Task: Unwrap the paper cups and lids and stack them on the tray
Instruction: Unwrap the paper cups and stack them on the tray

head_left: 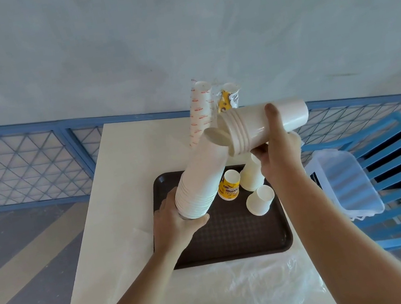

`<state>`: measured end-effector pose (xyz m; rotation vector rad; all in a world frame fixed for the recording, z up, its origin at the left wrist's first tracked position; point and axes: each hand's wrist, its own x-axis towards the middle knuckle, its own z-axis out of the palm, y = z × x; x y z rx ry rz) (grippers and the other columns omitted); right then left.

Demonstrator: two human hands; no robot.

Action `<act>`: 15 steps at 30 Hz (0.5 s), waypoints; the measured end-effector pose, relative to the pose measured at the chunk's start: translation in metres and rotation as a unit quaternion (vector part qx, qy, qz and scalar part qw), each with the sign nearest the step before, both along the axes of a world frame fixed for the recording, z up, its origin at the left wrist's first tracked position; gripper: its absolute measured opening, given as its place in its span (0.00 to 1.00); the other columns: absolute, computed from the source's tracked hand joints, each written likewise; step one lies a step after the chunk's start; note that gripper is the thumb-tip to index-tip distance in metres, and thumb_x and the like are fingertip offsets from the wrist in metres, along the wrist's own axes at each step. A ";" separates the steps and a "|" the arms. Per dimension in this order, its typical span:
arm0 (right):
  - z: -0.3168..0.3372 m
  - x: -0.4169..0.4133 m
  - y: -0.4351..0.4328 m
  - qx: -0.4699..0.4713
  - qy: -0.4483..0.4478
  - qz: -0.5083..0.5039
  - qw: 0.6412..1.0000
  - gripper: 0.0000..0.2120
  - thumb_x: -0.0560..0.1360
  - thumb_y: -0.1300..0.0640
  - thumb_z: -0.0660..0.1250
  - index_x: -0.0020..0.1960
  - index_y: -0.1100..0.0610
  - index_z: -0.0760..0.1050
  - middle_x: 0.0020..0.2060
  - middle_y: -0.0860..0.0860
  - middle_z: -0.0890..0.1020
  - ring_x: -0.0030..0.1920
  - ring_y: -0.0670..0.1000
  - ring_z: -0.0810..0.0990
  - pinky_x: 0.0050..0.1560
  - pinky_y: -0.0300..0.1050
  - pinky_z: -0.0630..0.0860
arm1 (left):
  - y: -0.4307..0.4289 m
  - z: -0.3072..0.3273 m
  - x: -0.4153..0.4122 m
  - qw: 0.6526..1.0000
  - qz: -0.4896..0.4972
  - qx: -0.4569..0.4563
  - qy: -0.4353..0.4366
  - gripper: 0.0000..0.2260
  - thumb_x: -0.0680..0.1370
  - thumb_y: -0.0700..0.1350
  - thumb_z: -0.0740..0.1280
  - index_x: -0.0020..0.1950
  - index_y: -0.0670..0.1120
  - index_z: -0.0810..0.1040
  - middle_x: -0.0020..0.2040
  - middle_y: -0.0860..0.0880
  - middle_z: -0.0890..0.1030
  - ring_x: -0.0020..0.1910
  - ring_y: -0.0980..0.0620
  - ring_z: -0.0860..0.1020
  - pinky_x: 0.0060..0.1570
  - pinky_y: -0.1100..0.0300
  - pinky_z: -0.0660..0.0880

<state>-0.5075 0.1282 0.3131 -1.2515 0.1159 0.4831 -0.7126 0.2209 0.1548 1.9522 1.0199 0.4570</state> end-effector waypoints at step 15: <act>-0.019 0.066 -0.037 0.068 0.111 0.073 0.989 0.21 0.74 0.43 0.77 0.59 0.54 0.78 0.59 0.58 0.85 0.56 0.58 0.86 0.58 0.61 0.83 | -0.052 0.005 0.042 0.997 0.060 -0.036 -0.030 0.40 0.63 0.51 0.85 0.71 0.61 0.72 0.57 0.67 0.81 0.56 0.70 0.77 0.48 0.66 0.73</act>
